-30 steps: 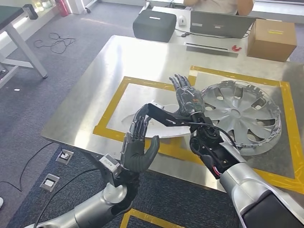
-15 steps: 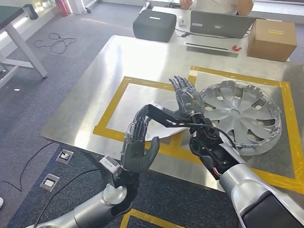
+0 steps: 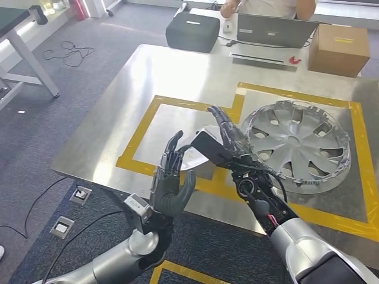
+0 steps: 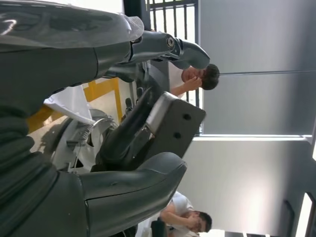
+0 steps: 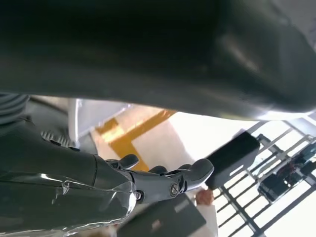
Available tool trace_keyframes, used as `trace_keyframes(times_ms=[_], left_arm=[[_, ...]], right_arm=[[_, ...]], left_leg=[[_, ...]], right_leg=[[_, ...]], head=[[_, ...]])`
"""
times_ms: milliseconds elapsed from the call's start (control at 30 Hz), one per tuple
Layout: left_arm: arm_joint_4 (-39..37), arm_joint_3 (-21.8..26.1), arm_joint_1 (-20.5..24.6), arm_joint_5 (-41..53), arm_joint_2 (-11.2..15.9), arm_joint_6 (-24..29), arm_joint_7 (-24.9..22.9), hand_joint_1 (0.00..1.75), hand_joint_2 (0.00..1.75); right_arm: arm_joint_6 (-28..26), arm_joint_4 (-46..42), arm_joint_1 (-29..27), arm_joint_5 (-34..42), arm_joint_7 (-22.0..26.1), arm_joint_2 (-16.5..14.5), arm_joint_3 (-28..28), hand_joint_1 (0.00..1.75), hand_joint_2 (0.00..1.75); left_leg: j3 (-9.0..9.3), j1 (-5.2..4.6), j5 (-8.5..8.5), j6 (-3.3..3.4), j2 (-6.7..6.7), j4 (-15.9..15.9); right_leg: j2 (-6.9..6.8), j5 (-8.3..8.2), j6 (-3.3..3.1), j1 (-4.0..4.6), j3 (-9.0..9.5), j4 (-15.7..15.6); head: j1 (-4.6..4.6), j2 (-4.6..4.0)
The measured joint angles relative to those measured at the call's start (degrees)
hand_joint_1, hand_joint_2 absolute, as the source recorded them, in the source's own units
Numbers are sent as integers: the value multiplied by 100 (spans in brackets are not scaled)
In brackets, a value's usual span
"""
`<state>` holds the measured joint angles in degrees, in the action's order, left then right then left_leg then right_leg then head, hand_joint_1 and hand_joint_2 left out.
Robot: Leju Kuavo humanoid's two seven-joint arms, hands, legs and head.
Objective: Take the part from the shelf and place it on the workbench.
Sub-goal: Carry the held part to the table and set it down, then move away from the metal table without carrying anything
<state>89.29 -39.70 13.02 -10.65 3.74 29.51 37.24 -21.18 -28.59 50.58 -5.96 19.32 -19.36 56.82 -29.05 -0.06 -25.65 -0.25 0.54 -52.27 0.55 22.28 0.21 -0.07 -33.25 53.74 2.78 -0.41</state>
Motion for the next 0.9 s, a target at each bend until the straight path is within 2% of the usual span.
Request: trace_keyframes(times_ms=[100, 233, 533, 600, 900], left_arm=[[2, 16, -30, 12, 41, 99, -6, 0, 0], [25, 31, -84, 99, 122, 262, -33, 0, 0], [269, 165, -359, 322, 415, 549, -96, 0, 0], [333, 169, -395, 377, 473, 584, -153, 0, 0], [530, 169, -437, 488, 582, 670, -282, 0, 0]], right_arm=[[189, -533, -403, 567, 59, 152, -213, 0, 0], [225, -1672, -978, 896, -141, 558, -431, 0, 0], [19, -4751, -2543, 1030, -549, 1927, -972, 0, 0], [-15, -5259, -2818, 1002, -571, 2153, -1062, 0, 0], [-5, -6563, -3421, 1040, -574, 2622, -1212, 0, 0]], left_leg=[[1, 0, 0, 0, 1, 0], [3, -1, -2, -1, -1, 0], [6, -2, -14, 9, -5, -2], [6, -2, -16, 12, -8, -1], [8, -3, -19, 16, -14, -5]], right_leg=[[-2, 0, 0, 0, 2, 0], [0, 0, 0, 0, 3, -3], [2, 2, 2, -1, 11, -14], [5, 2, 2, -1, 11, -14], [9, -1, 4, -4, 14, -15]], head=[[1, 0], [-1, 0], [-1, 1], [-1, 0], [1, 0]])
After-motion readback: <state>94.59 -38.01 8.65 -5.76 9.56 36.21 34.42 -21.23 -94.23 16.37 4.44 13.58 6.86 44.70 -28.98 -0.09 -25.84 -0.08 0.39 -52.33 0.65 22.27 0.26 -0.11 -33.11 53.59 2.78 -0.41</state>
